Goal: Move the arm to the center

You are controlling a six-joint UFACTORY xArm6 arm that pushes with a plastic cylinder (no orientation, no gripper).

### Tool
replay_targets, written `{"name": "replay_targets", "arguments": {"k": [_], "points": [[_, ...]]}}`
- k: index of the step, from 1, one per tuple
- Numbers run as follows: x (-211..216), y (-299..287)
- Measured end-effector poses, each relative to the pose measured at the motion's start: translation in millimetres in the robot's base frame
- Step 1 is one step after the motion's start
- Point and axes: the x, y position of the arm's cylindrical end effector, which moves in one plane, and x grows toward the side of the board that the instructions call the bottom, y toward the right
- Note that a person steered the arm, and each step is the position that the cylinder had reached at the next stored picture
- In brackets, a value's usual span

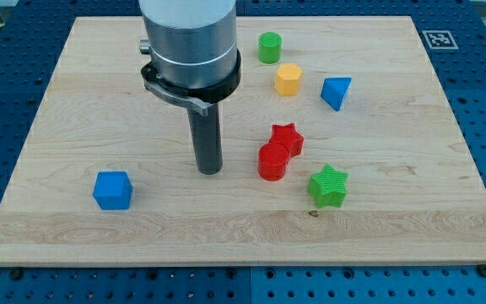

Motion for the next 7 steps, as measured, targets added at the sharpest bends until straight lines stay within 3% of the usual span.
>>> {"name": "replay_targets", "arguments": {"k": [7], "points": [[-43, 7]]}}
